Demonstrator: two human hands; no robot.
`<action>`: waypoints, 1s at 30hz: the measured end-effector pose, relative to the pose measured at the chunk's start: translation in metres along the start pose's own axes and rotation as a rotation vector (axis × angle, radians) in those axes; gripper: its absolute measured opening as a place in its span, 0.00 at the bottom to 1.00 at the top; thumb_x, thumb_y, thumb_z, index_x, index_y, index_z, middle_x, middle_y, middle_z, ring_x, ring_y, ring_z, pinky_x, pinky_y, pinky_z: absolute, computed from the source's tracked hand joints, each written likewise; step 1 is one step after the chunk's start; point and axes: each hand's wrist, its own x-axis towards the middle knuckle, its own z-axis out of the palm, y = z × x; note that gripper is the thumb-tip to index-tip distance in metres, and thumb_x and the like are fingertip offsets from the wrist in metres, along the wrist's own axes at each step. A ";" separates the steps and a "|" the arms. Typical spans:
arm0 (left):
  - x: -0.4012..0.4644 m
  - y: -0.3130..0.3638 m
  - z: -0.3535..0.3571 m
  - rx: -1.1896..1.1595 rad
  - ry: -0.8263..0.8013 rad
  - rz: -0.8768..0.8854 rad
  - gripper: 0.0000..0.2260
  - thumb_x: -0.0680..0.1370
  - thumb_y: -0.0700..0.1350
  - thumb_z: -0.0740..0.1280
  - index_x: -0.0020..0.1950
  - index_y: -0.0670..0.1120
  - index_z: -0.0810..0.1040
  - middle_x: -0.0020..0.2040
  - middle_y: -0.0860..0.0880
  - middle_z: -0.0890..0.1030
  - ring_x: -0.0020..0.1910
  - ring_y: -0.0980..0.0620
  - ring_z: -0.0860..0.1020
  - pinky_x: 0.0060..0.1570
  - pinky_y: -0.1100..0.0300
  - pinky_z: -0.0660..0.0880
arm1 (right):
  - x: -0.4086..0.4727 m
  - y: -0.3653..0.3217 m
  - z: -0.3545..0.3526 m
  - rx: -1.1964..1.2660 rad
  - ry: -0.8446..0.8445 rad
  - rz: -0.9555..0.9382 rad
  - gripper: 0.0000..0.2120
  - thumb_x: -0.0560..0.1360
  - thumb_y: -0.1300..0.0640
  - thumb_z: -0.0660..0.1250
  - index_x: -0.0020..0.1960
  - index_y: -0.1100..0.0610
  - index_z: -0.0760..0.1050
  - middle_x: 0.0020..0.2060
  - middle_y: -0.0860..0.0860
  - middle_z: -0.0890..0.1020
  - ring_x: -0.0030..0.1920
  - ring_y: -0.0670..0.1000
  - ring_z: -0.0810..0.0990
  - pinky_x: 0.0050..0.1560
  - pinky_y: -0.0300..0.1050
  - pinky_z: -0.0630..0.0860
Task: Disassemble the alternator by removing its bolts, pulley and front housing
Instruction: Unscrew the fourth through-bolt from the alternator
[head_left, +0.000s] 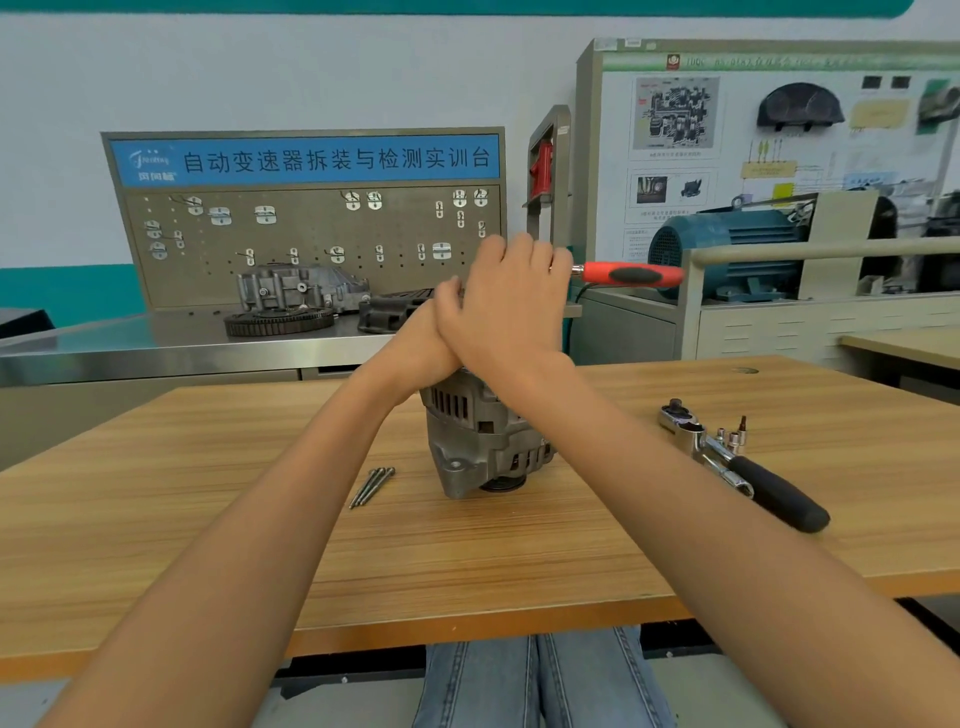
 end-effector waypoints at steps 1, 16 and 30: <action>0.000 0.001 0.000 0.003 0.001 0.002 0.13 0.78 0.33 0.61 0.42 0.52 0.70 0.44 0.45 0.77 0.43 0.51 0.72 0.41 0.61 0.72 | -0.001 0.000 0.001 0.011 0.004 -0.006 0.18 0.74 0.46 0.55 0.54 0.59 0.70 0.49 0.55 0.73 0.50 0.55 0.70 0.55 0.50 0.61; 0.001 -0.002 0.000 -0.021 -0.046 -0.067 0.07 0.77 0.37 0.62 0.40 0.46 0.75 0.26 0.57 0.76 0.26 0.65 0.71 0.28 0.72 0.65 | 0.009 0.009 0.001 0.857 -0.011 0.058 0.08 0.74 0.57 0.60 0.38 0.60 0.71 0.35 0.52 0.73 0.41 0.51 0.69 0.56 0.50 0.65; -0.001 0.000 -0.001 -0.070 -0.128 -0.084 0.04 0.77 0.43 0.66 0.43 0.46 0.78 0.23 0.60 0.75 0.22 0.65 0.69 0.23 0.76 0.62 | 0.037 0.019 0.003 1.914 -0.422 0.528 0.29 0.78 0.55 0.51 0.18 0.56 0.65 0.17 0.52 0.68 0.25 0.52 0.69 0.51 0.45 0.73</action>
